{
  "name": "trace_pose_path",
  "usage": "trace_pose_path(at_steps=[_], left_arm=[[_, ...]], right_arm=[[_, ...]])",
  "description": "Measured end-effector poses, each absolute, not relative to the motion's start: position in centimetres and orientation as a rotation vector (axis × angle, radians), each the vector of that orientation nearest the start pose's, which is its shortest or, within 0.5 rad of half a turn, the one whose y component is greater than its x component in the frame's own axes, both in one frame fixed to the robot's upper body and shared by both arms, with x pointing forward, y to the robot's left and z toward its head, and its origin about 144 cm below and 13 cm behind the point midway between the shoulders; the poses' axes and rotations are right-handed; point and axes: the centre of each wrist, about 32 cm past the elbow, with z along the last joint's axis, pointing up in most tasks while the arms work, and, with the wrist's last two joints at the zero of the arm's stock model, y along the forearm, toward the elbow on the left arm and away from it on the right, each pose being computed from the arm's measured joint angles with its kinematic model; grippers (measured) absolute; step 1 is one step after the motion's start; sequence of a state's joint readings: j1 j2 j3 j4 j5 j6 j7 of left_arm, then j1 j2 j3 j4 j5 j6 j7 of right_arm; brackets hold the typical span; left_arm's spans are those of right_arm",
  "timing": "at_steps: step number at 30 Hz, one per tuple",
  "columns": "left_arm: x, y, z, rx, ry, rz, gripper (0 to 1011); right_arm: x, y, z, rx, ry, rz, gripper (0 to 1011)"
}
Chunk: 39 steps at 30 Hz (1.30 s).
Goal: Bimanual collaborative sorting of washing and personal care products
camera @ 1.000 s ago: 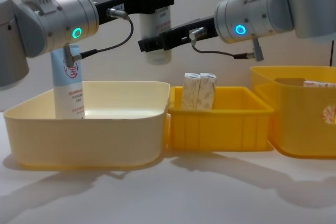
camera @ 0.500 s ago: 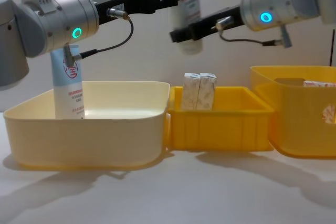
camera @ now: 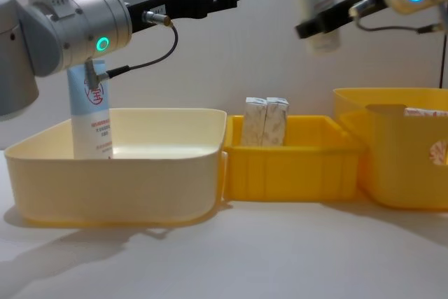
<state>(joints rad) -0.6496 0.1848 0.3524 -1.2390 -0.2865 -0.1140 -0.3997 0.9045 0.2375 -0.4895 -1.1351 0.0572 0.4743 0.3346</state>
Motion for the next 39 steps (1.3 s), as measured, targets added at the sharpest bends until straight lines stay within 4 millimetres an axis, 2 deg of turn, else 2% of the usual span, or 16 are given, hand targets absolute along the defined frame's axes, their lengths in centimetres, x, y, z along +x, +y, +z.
trace_pose_path(at_steps=[10, 20, 28, 38, 39], left_arm=[[61.2, 19.7, 128.7, -0.179, -0.325, 0.894, 1003], [61.2, 19.7, 128.7, -0.179, -0.325, 0.894, 1003], [61.2, 19.7, 128.7, -0.179, -0.325, 0.894, 1003], [61.2, 19.7, 128.7, -0.179, -0.325, 0.894, 1003], [61.2, 19.7, 128.7, -0.179, -0.325, 0.894, 1003]], right_arm=[[65.6, -23.7, 139.9, -0.563, -0.194, -1.202, 660], [66.7, -26.9, 143.1, -0.666, -0.104, -1.219, 660], [67.9, -28.9, 144.9, -0.725, 0.009, -1.171, 661], [69.5, -30.6, 145.8, -0.759, 0.148, -1.075, 666], [69.6, -30.7, 145.8, -0.76, 0.158, -1.067, 694]])
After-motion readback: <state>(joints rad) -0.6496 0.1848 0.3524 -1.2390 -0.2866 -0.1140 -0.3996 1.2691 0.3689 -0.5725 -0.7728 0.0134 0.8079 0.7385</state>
